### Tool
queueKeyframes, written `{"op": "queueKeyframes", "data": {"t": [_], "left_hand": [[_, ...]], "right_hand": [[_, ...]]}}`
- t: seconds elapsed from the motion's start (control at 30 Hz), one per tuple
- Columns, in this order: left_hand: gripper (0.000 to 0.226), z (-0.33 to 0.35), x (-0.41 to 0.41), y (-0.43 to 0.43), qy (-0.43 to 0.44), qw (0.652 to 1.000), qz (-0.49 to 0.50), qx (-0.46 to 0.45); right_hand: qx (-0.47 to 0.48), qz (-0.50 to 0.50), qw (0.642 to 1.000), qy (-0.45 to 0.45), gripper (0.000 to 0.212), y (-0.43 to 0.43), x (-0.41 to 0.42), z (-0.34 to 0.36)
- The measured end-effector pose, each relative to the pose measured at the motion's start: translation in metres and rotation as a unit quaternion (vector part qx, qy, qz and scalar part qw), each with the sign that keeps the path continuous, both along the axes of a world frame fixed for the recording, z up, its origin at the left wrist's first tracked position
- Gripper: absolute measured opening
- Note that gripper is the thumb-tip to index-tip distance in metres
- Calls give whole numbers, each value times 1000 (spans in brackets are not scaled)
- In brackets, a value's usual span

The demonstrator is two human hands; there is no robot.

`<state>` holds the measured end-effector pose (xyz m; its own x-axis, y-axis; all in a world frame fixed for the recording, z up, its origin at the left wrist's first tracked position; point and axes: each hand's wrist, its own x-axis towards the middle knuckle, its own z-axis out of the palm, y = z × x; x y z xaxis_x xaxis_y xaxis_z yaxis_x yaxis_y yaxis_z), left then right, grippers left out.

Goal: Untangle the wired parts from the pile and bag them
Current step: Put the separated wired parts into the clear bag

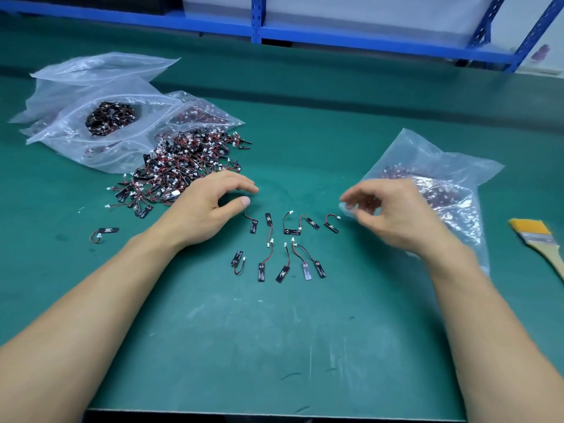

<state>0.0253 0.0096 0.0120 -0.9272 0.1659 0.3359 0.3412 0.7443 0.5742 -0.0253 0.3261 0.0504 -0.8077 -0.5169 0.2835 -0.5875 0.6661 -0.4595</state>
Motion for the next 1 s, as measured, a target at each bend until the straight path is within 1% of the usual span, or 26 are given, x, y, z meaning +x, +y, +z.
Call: {"op": "queueKeyframes", "data": {"t": [0.07,0.1,0.2,0.27,0.33,0.4,0.47,0.53,0.57,0.63,0.7,0.77,0.87,0.93,0.97,1.0], "left_hand": [[21,0,0,-1,-4,1000,3,5],[21,0,0,-2,-7,1000,5,8],[22,-2,0,-2,-12,1000,12,13],[24,-3,0,-1,-12,1000,9,14],[35,-1,1,0,-23,1000,-1,18],[56,1,4,1,-50,998,-31,7],[82,1,7,4,-84,993,-74,-24],[102,-1,10,11,-109,986,-112,-55],[109,-2,10,17,-114,982,-128,-74],[115,-5,11,31,-102,976,-153,-117],[116,-7,10,46,-82,971,-166,-153],[115,-7,7,62,-68,967,-173,-177],[110,-9,0,87,-46,962,-174,-206],[102,-9,-4,98,-37,962,-168,-211],[95,-9,-6,101,-35,965,-164,-200],[82,-9,-8,103,-33,970,-161,-178]], "right_hand": [[-12,15,1000,23,28,-4,3,2],[2,20,1000,24,33,-3,4,6],[96,23,995,-11,53,12,6,17],[135,3,989,-53,58,24,7,24],[154,-27,984,-83,54,36,6,29],[166,-45,979,-112,42,44,5,32],[157,-59,976,-138,29,47,2,31],[130,-79,981,-119,23,45,-1,29],[106,-94,985,-96,20,42,-3,27],[45,-130,990,-40,16,34,-6,22],[-7,-155,988,6,16,24,-6,16],[-43,-164,985,24,19,16,-7,10],[-68,-169,982,46,18,12,-9,5],[-70,-169,981,58,18,12,-10,2],[-68,-166,982,60,18,11,-11,0],[-64,-162,983,60,18,11,-12,-1]]}}
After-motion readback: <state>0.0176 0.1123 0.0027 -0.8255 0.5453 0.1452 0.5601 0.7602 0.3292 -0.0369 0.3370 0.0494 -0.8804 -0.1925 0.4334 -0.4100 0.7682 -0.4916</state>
